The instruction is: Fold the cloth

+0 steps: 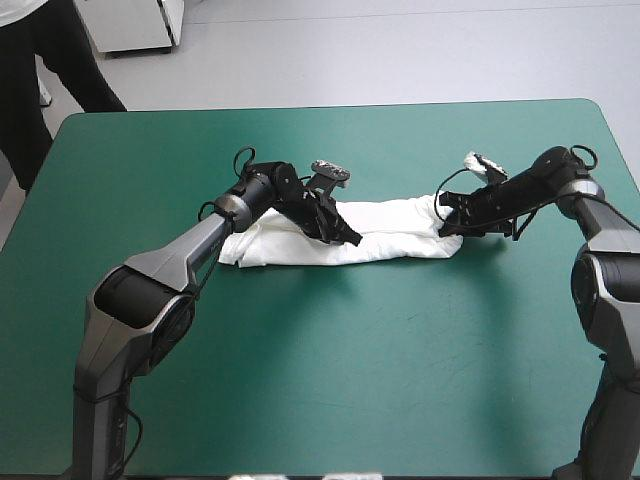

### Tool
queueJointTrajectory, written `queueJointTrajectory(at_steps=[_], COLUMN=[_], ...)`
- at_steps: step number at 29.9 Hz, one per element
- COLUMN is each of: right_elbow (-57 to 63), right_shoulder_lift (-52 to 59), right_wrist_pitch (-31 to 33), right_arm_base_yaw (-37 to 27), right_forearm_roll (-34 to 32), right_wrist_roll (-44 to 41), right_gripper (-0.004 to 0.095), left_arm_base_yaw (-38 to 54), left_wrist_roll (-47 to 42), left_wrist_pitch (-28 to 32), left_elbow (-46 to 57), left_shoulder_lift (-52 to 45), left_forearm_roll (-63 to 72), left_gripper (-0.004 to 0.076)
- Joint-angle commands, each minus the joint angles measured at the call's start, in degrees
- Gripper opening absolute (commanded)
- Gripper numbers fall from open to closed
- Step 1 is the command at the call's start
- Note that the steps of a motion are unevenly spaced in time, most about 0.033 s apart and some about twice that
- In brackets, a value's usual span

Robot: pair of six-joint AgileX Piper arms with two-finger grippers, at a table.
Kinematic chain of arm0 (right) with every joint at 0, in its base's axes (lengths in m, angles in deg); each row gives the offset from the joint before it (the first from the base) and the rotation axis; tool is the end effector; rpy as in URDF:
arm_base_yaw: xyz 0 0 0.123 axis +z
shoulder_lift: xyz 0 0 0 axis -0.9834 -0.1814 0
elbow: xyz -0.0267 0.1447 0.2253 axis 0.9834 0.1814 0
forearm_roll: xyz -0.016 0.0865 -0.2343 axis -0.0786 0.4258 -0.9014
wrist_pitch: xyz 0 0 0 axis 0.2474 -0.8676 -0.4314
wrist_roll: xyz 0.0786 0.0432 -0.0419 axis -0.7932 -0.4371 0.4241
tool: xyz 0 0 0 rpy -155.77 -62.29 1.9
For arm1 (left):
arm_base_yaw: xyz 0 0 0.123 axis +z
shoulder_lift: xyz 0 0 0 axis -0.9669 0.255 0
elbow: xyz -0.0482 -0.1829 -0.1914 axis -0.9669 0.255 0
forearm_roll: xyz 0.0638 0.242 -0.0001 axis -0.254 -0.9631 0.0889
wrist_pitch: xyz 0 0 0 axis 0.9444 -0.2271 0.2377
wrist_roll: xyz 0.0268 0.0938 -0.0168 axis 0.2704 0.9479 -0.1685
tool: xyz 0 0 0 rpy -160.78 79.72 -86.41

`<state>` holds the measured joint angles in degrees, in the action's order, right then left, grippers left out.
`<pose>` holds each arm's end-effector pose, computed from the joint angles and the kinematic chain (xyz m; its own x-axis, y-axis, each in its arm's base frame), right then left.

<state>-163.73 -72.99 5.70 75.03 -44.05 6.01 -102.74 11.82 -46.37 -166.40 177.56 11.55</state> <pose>0.4200 0.0260 0.1658 -0.9896 0.0457 -0.1361 -0.0435 0.8080 0.5876 0.3984 -0.2448 0.1895 -0.7397 0.4925 -0.4585 0.6406 0.7239 -0.2559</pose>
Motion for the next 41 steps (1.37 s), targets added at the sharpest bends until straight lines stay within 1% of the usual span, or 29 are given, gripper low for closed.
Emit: queueJointTrajectory(at_steps=[1,4,11,17,30,35,37,41], right_elbow=[-2.0,-4.6,-9.2,-10.2,-10.2,-10.2,-10.2,-10.2], right_shoulder_lift=[1.6,3.1,9.3,13.9,15.2,15.2,15.2,15.2], right_wrist_pitch=[2.8,4.2,5.3,5.6,6.1,6.1,6.1,6.1], right_arm_base_yaw=[0.5,0.3,0.1,0.1,0.1,0.1,0.3,0.5], right_forearm_roll=[-1.1,-0.3,3.1,6.0,6.1,6.1,6.1,8.9], right_wrist_roll=[0.3,-0.6,-1.2,-0.8,-0.8,-0.7,-0.7,0.0], right_gripper=[-0.0013,-0.0013,-0.0013,-0.0013,-0.0013,-0.0013,-0.0013,-0.0013], left_arm_base_yaw=[-0.4,-0.4,-0.4,-0.4,-0.2,0.0,0.7,3.0], left_wrist_roll=[-0.2,-0.2,-0.2,-0.3,-0.3,-1.7,-2.0,-2.2], left_wrist_pitch=[-0.7,-2.2,-4.7,-4.7,-3.7,-5.3,-6.2,-10.4], left_elbow=[-1.2,-1.2,-1.2,-1.2,-1.4,-6.0,-8.0,-11.4], left_shoulder_lift=[-2.5,-2.5,-2.5,-2.5,-3.3,-5.7,-6.6,-9.8], left_forearm_roll=[1.3,1.0,1.0,1.0,0.6,-4.3,-4.2,-4.4], left_gripper=[-0.001,-0.001,-0.001,-0.001,-0.001,-0.001,-0.001,-0.001])
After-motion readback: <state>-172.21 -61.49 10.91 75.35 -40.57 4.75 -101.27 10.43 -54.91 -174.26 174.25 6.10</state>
